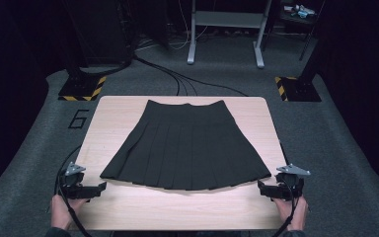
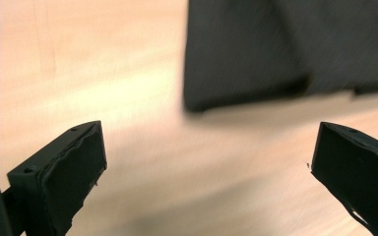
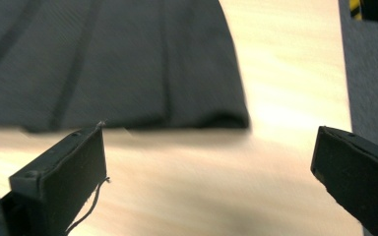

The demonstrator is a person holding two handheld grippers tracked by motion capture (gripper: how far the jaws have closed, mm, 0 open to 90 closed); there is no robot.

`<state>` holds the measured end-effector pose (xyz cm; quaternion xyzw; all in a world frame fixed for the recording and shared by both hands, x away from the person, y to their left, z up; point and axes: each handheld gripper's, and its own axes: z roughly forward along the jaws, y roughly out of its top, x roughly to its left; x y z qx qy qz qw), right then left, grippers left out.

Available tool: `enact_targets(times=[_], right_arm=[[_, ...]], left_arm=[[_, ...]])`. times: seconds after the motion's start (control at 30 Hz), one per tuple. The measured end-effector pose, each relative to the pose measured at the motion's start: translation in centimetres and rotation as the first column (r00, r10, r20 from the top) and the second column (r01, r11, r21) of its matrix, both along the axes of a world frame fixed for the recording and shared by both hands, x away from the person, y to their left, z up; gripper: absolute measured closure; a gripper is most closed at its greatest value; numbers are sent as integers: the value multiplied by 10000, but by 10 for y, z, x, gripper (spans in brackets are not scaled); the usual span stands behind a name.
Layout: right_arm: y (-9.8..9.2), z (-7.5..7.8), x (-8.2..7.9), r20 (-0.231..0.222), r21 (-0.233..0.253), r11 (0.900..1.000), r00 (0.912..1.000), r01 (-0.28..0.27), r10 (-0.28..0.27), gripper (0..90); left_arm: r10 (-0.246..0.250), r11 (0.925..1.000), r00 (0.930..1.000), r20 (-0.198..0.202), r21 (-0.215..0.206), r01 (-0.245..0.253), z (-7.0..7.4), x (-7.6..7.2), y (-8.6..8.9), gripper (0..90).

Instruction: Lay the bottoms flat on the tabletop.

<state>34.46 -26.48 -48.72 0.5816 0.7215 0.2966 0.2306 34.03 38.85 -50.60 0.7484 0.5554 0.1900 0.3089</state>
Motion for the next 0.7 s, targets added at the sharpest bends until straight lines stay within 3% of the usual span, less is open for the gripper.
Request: enact_targets(times=[0.13,0.27,0.3,0.43,0.7], right_arm=[[-11,-21,-7,-69,-106,9997,9998,208,-209,0],[-17,-39,-6,-216,-120,9996,9995,239,-241,0],[-19,-41,-7,30,-123,9994,9995,309,-309,0],[-20,-43,-5,311,-41,9999,9995,107,-106,0],[-21,-43,-5,297,-15,10000,9996,25,-24,0]], left_arm=[[-17,9996,10000,-93,287,19,-17,-7,1,0],[-13,9988,9988,496,482,-11,-25,-11,1,0],[-10,9993,9978,668,372,-15,-26,-11,1,0],[-125,9992,9975,695,381,99,-26,-10,3,0],[-357,9988,9962,790,348,330,-27,-3,5,0]])
